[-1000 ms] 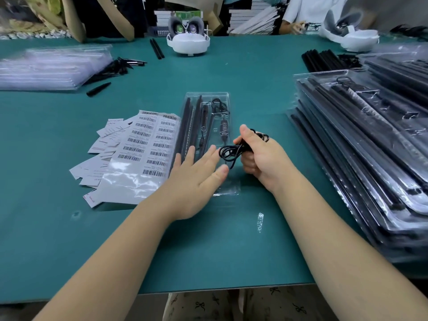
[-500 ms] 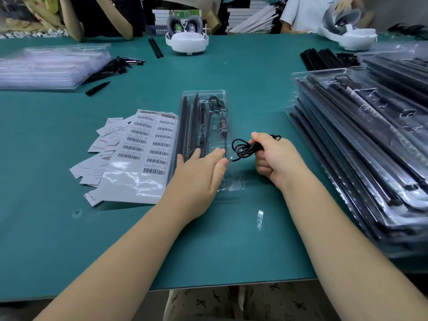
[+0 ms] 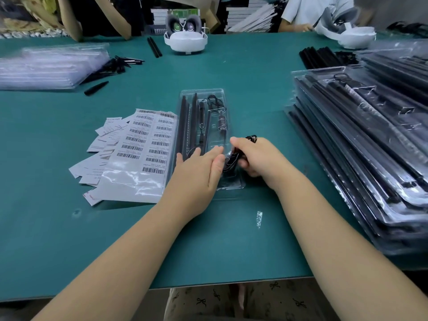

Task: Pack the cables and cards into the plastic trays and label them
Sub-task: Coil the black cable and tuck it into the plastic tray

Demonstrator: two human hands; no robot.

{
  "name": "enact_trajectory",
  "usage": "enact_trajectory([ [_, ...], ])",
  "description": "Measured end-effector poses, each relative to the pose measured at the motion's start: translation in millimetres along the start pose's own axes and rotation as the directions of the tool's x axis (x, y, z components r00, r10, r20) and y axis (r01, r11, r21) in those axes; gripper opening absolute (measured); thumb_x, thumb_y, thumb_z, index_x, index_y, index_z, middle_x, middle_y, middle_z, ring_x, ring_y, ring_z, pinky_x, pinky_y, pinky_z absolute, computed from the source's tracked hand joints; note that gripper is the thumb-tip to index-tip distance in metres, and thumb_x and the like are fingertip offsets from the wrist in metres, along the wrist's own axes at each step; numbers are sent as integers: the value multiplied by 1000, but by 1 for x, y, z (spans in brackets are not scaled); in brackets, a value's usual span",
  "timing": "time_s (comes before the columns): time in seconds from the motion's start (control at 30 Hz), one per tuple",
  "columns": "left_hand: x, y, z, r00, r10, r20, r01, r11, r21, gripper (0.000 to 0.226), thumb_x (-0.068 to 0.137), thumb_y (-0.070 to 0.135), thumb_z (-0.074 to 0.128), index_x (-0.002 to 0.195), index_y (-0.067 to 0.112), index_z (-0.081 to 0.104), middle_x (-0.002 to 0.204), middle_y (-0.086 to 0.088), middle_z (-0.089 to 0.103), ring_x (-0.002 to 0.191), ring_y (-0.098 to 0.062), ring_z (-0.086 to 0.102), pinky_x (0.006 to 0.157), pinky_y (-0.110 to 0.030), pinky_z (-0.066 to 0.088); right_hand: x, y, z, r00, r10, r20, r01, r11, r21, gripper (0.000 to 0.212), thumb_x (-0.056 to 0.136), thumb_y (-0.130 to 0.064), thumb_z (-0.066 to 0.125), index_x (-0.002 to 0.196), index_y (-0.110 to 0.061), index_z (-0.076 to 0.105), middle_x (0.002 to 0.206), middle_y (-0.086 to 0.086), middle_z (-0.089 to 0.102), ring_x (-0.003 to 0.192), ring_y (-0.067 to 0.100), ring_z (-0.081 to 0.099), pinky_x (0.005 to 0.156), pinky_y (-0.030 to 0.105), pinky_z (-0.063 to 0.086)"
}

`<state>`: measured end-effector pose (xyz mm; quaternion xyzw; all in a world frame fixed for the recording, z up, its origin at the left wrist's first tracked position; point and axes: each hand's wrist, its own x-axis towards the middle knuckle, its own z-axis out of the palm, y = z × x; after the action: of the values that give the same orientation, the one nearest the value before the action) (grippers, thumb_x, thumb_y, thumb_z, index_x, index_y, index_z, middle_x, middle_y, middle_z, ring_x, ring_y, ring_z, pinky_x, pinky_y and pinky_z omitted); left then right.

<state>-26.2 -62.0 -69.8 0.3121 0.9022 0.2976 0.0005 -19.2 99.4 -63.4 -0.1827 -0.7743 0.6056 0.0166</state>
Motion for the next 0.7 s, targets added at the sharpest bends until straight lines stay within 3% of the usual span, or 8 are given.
enact_trajectory([
  [0.13, 1, 0, 1, 1000, -7, -1, 7, 1000, 2, 51, 101, 36, 17, 140, 18, 44, 134, -5, 57, 141, -32, 28, 116, -48, 7, 9, -7, 5, 990, 115, -84, -115, 993, 0, 27, 86, -33, 48, 63, -20, 41, 36, -6, 40, 31, 12, 28, 35, 14, 22],
  [0.27, 0, 0, 0, 999, -11, -44, 9, 1000, -26, 48, 101, 34, 21, 140, 20, 45, 134, -4, 57, 139, -28, 33, 118, -45, 9, 11, -3, 15, 959, -35, -282, -7, 989, -146, 36, 83, -33, 47, 52, -21, 33, 41, -8, 33, 48, 19, 33, 50, 27, 29],
  [0.4, -1, 2, 1, 988, -9, -155, -7, 995, -102, 41, 102, 29, 29, 135, 17, 50, 127, 0, 62, 123, -24, 51, 115, -48, 19, 10, 0, 14, 966, -96, -239, 35, 969, -246, 34, 85, -25, 47, 55, -19, 31, 49, -4, 33, 53, 19, 31, 52, 29, 26],
  [0.47, -2, 5, 2, 980, 1, -197, -27, 992, -127, 37, 101, 26, 37, 138, 20, 40, 122, 1, 64, 107, -27, 58, 101, -45, 38, 8, 0, 15, 964, -166, -205, 82, 927, -367, 34, 85, -23, 47, 57, -18, 27, 50, -4, 31, 51, 17, 27, 48, 30, 20],
  [0.53, -2, 7, 3, 984, 71, -164, -76, 997, -21, 45, 98, 18, 42, 139, 32, 30, 118, 2, 63, 95, -32, 60, 76, -34, 41, 6, -1, 15, 965, -190, -183, 100, 905, -413, 34, 86, -23, 48, 59, -18, 27, 53, -3, 32, 52, 17, 27, 49, 31, 20],
  [0.6, 0, 7, 3, 977, 175, -122, -158, 977, 141, 46, 93, 9, 42, 136, 25, 42, 115, -4, 60, 89, -35, 58, 68, -30, 34, 6, -1, 11, 970, -181, -163, 105, 914, -393, 37, 84, -25, 53, 58, -18, 28, 55, 0, 32, 56, 19, 26, 53, 31, 21],
  [0.7, -2, 11, 0, 963, 239, -125, -216, 961, 175, 35, 92, 31, 44, 115, 11, 60, 102, -7, 65, 75, -35, 61, 59, -34, 45, 6, -1, 3, 979, -144, -143, 85, 930, -357, 45, 77, -26, 62, 51, -20, 26, 50, -3, 27, 55, 18, 23, 53, 31, 20],
])
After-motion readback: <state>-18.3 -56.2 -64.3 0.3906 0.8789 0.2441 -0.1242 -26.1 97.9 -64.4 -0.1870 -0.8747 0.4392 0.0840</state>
